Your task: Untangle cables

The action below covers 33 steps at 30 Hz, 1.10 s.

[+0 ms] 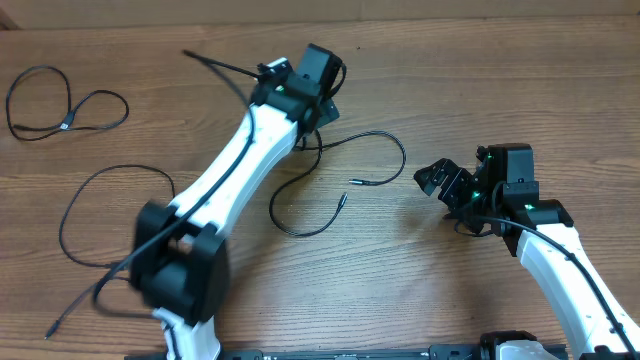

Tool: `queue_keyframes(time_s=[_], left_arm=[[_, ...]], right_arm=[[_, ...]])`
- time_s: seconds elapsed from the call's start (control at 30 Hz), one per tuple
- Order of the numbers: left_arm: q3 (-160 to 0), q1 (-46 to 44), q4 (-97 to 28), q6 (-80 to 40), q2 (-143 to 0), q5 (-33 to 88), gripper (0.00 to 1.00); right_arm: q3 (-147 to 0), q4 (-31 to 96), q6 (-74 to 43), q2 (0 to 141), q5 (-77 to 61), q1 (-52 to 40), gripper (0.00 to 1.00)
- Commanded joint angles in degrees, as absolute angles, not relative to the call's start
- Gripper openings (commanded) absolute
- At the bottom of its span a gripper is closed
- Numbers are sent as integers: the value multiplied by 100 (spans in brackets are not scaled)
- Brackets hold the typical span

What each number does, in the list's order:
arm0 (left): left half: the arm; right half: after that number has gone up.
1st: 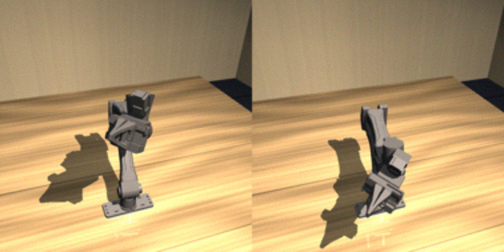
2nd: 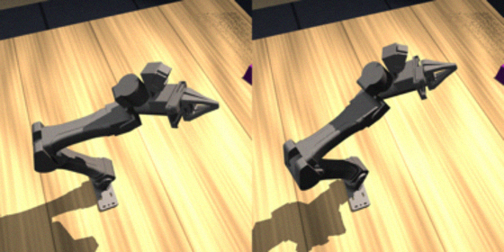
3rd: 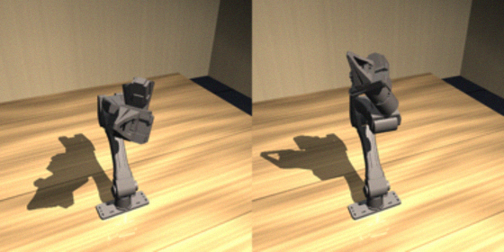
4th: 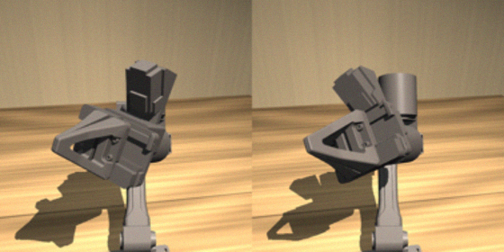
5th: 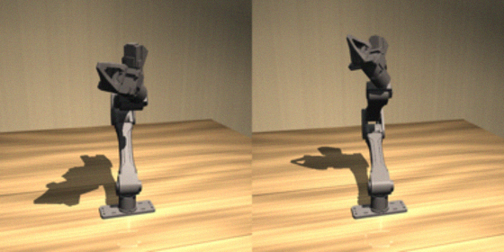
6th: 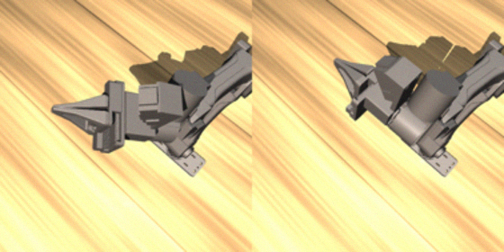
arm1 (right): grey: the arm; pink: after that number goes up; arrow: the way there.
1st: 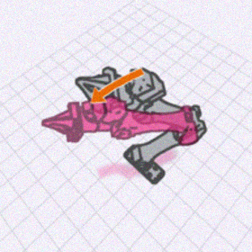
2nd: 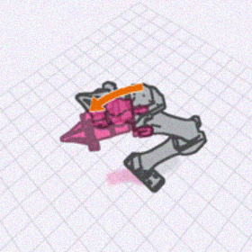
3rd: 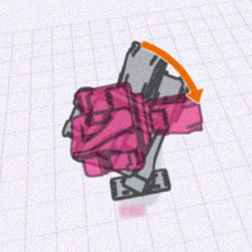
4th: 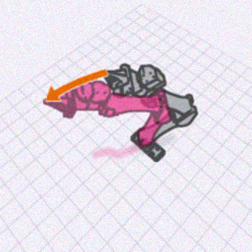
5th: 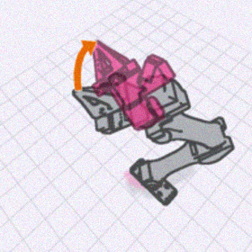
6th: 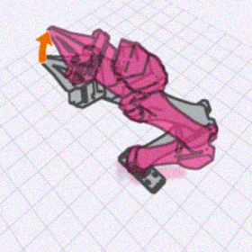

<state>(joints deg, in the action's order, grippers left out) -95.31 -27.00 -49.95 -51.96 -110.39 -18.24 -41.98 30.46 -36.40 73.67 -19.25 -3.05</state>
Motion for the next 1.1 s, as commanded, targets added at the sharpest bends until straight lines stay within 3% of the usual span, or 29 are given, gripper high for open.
queue_keyframes(time_s=[0.0,0.23,0.4,0.53,0.8,1.07], left_arm=[[-9039,-2576,-4978,-5231,-10565,-1855,100],[-8667,-2231,-5892,-6152,-10425,-1212,100],[-8162,-2255,-4984,-6012,-10425,-690,100],[-7837,-2539,-3857,-4595,-10425,-311,100],[-7771,-2950,-3232,-3957,-10615,-738,99],[-7771,-3033,-3068,-4696,-11076,-825,100]], right_arm=[[-4283,3013,-3642,7376,-1890,-327,100],[-4283,3013,-3642,7376,-1890,-327,100],[-4283,3013,-3645,7376,-1890,-327,100],[-4283,3013,-3642,7376,-1890,-327,100],[-4283,3013,-3642,7376,-1890,-327,100],[-4283,3013,-3642,7376,-1890,-327,100]])
